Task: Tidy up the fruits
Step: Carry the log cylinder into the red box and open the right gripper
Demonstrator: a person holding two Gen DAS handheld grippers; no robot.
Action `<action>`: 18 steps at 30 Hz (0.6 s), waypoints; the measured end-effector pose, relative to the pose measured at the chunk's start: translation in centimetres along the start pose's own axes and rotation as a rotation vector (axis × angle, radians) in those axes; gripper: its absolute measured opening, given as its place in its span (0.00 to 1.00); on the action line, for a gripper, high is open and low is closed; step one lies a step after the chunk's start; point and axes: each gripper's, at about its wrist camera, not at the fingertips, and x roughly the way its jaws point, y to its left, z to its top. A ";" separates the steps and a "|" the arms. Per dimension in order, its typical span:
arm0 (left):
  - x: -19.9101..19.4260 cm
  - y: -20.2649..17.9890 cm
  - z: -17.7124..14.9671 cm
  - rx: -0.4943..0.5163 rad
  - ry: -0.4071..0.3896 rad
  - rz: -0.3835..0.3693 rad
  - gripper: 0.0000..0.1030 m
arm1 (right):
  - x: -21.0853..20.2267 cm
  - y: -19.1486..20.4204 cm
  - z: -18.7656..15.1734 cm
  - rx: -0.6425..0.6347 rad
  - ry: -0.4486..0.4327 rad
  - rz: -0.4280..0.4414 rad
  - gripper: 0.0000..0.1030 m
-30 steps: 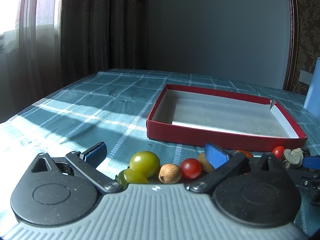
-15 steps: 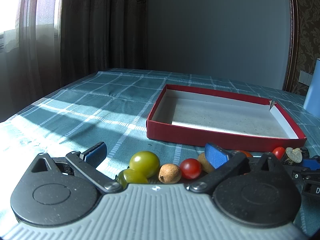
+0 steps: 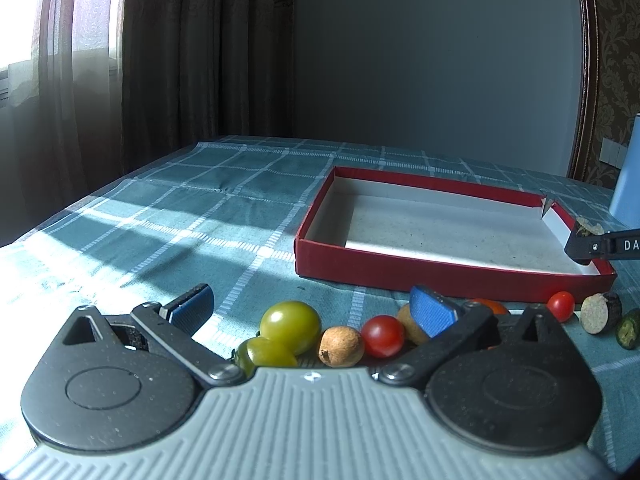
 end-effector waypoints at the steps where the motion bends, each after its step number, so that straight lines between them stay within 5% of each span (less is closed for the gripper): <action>1: 0.0 0.0 0.0 0.001 0.002 0.001 1.00 | 0.4 0.0 0.0 -0.008 0.010 -0.007 0.31; 10: -0.2 0.9 0.1 -0.040 -0.008 -0.018 1.00 | 2.5 -0.1 -0.7 -0.054 0.039 -0.115 0.36; 13: -0.6 1.0 0.0 -0.038 -0.024 -0.049 1.00 | -0.2 -0.1 -1.0 -0.031 -0.026 -0.105 0.47; 16: -1.0 0.1 0.0 0.010 -0.042 -0.071 1.00 | -3.3 -0.2 -2.2 -0.006 -0.078 -0.058 0.73; 18: -1.4 -0.5 -0.1 0.048 -0.056 -0.079 1.00 | -4.8 -0.1 -3.2 -0.011 -0.086 -0.050 0.73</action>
